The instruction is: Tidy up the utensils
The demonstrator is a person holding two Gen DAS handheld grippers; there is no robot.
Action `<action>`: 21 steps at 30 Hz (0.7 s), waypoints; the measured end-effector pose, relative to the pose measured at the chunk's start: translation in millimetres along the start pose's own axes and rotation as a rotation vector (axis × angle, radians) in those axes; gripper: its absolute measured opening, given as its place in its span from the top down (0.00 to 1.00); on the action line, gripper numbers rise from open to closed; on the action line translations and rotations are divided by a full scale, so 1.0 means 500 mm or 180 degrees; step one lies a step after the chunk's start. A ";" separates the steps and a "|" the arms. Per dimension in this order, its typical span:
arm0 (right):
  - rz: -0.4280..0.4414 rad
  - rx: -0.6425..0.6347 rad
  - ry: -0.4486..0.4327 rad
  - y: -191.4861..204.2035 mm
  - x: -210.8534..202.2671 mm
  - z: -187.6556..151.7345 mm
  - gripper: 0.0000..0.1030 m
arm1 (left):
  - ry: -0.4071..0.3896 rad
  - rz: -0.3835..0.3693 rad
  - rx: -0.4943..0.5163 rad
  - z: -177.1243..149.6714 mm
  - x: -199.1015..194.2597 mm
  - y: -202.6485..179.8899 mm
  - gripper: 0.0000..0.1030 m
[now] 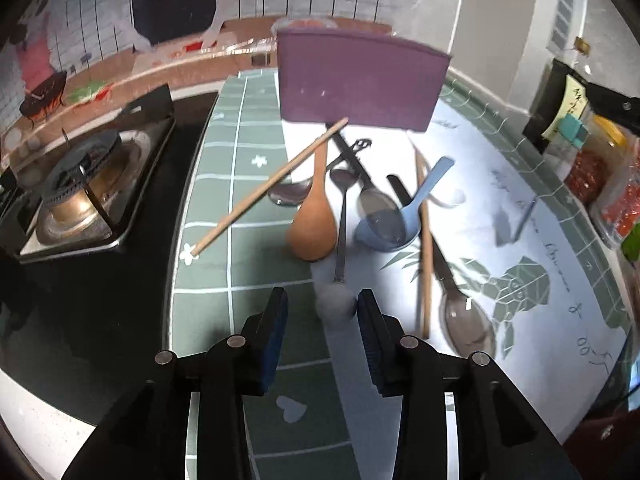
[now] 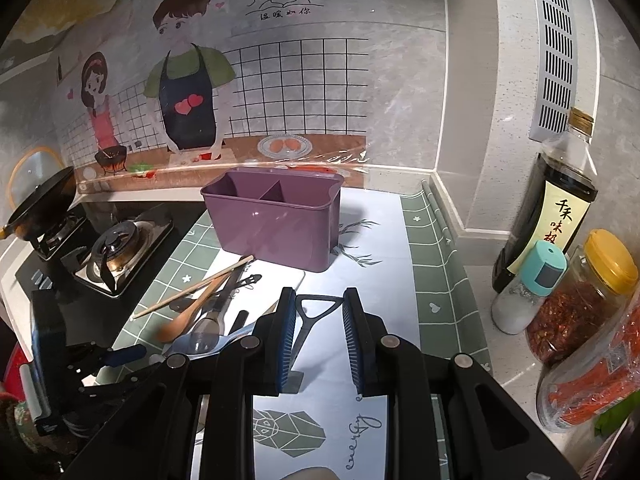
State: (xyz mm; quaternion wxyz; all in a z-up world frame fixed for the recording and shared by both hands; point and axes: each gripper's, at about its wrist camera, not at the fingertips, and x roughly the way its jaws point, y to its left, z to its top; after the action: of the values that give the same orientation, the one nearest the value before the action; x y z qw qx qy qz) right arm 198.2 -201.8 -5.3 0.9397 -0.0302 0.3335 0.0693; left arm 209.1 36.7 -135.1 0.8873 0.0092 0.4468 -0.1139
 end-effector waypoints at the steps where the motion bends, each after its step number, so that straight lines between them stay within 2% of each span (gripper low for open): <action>1: -0.0003 -0.0002 -0.0001 -0.001 0.000 0.000 0.79 | -0.0007 0.0032 0.0036 0.000 0.002 -0.004 0.64; 3: -0.0022 -0.0009 -0.0002 0.001 0.000 -0.001 0.79 | 0.0004 0.0062 0.0087 0.001 0.005 -0.010 0.67; 5: -0.0031 -0.0006 -0.0005 0.000 -0.001 -0.001 0.79 | -0.0023 0.0063 0.0082 0.004 0.004 -0.012 0.78; 10: -0.0055 0.0015 -0.0032 -0.010 -0.008 -0.003 0.79 | -0.0267 0.0153 0.0053 0.027 -0.041 -0.006 0.78; 15: -0.0080 0.0081 -0.0066 -0.026 -0.013 0.002 0.79 | -0.0555 0.0111 -0.0020 0.077 -0.111 0.006 0.78; 21: -0.0043 0.0092 -0.0057 -0.027 -0.010 0.002 0.79 | -0.0655 0.0019 -0.0085 0.123 -0.161 0.004 0.78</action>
State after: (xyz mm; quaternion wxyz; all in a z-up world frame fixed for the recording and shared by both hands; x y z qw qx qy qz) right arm 197.1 -215.6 -1.5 0.9435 -0.0182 0.3258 0.0584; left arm 211.9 47.0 -34.2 0.9289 -0.0130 0.3547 -0.1056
